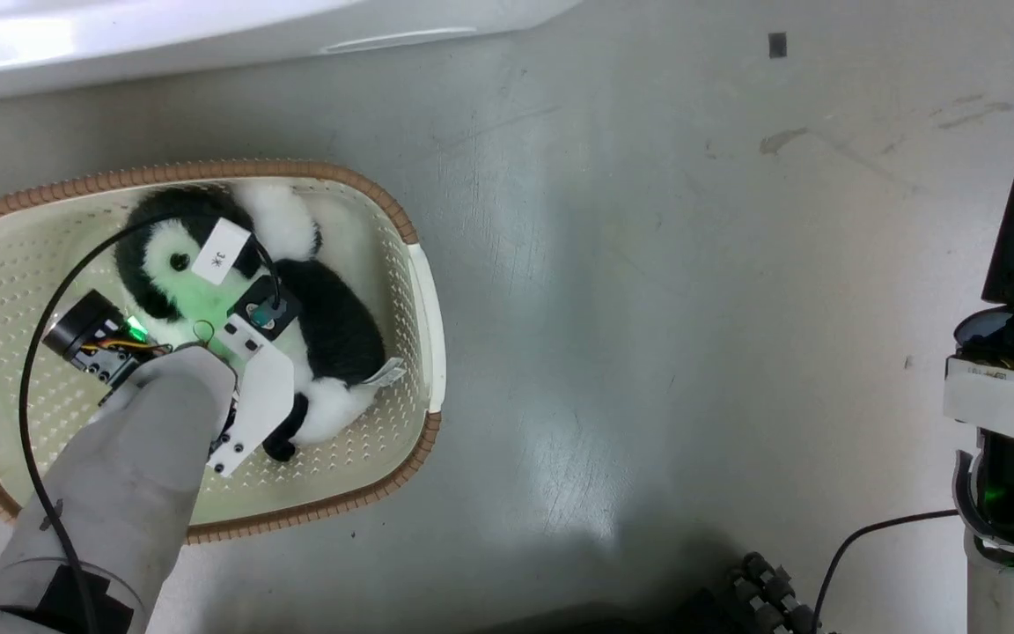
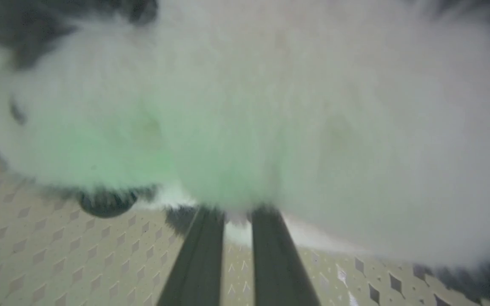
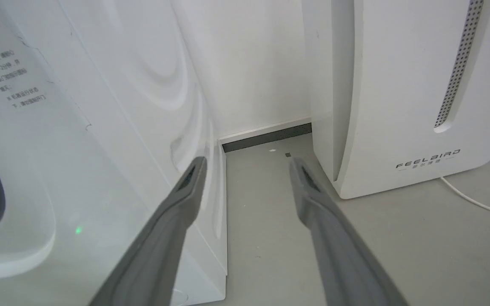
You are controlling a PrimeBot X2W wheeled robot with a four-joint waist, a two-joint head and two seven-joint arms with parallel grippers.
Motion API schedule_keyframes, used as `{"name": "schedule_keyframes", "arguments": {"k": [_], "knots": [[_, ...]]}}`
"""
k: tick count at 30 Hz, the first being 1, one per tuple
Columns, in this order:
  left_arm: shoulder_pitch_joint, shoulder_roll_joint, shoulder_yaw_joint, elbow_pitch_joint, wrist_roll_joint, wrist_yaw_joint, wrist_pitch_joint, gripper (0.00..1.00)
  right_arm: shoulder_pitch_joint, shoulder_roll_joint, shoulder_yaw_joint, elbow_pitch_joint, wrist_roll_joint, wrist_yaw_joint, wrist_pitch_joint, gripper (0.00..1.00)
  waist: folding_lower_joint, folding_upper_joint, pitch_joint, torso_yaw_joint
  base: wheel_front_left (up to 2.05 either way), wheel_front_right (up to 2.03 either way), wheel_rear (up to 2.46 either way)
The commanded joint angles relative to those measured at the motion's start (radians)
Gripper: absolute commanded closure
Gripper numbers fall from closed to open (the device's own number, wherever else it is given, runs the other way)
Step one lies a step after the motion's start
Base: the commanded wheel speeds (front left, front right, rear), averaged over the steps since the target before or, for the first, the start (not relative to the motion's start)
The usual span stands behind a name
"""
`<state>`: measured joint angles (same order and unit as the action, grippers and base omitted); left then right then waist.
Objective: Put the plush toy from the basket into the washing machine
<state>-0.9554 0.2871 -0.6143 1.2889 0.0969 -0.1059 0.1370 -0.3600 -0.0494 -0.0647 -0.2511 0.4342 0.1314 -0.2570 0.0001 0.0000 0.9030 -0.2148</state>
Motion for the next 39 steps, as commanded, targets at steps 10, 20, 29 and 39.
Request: {"name": "schedule_keyframes", "arguments": {"k": [10,20,29,39], "knots": [[0.064,-0.034,0.016,0.002,-0.064,-0.001,-0.063,1.0,0.018,-0.001,-0.008,0.032,-0.008,-0.001,-0.005,0.0,-0.0001,0.0,-0.116,0.019,0.0,0.0,0.0],[0.131,-0.072,0.03,0.002,-0.117,0.005,-0.136,1.0,0.067,-0.001,-0.008,0.064,-0.023,-0.001,-0.005,0.0,-0.0001,0.0,-0.245,0.05,0.0,0.0,0.0],[0.203,-0.116,0.038,0.002,-0.158,0.013,-0.204,1.0,0.123,-0.001,-0.012,0.091,-0.043,-0.001,-0.005,0.0,-0.0001,0.0,-0.371,0.085,0.0,0.0,0.0],[0.282,-0.172,0.021,0.002,-0.18,0.014,-0.288,1.0,0.198,-0.001,-0.014,0.115,-0.075,-0.001,-0.005,0.0,-0.0001,0.0,-0.52,0.14,0.0,0.0,0.0]]}}
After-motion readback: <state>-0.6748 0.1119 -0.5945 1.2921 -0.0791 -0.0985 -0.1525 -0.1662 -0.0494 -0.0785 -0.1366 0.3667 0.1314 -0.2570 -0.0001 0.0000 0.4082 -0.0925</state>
